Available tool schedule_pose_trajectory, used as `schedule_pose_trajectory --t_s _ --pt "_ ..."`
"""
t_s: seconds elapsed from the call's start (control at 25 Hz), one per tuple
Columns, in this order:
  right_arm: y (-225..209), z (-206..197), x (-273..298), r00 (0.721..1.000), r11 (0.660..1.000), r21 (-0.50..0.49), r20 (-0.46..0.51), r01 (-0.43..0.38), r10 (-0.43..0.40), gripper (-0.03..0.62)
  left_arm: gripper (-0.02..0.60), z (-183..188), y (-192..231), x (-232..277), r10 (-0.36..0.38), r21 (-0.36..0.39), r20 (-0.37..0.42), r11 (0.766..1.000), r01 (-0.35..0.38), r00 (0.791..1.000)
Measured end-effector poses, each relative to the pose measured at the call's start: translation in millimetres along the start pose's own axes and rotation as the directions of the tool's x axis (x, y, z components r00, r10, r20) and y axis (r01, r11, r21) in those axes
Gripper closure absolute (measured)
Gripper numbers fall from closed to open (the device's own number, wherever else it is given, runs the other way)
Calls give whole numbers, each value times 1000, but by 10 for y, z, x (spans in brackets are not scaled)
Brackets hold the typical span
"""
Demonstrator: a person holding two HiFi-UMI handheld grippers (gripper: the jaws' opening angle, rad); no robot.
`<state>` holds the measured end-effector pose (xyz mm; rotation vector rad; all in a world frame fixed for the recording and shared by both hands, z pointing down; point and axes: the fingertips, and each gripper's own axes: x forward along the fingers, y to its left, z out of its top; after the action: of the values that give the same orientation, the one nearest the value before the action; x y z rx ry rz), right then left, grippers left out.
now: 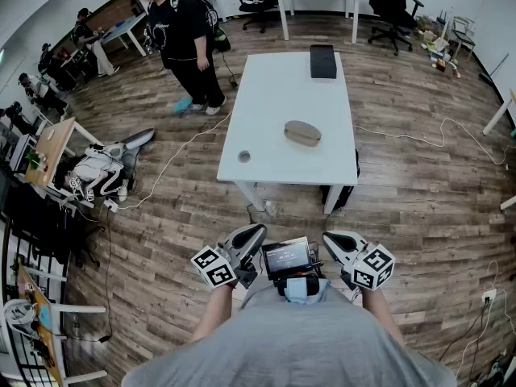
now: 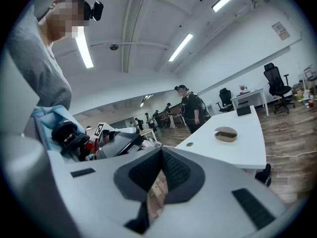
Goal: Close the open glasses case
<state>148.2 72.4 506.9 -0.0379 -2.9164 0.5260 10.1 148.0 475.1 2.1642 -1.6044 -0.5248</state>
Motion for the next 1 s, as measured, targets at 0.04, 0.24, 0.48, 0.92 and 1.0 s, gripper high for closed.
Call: schedule_pose_trajectory --t_s 0.04,0.24,0.48,0.92,1.0 --pt "3 10 1 1000 1000 1 -1 1 -1 565 560 10 -2 -2 1 -2 -1 1000 -1 1000" --pt "-2 42 -2 1000 1000 6 -2 7 -7 565 560 35 -14 -6 3 -8 -2 1000 -3 1000" --pt "-47 18 -44 1000 1000 7 1 17 -17 565 560 -9 -14 27 2 -8 0 1000 -2 1000" --pt "-56 45 -48 999 999 44 40 -5 3 560 560 -7 -38 60 2 -10 6 1000 -2 1000" --pt "-73 10 -53 1000 999 34 26 6 -7 560 560 -17 -37 56 4 -10 5 1000 -4 1000"
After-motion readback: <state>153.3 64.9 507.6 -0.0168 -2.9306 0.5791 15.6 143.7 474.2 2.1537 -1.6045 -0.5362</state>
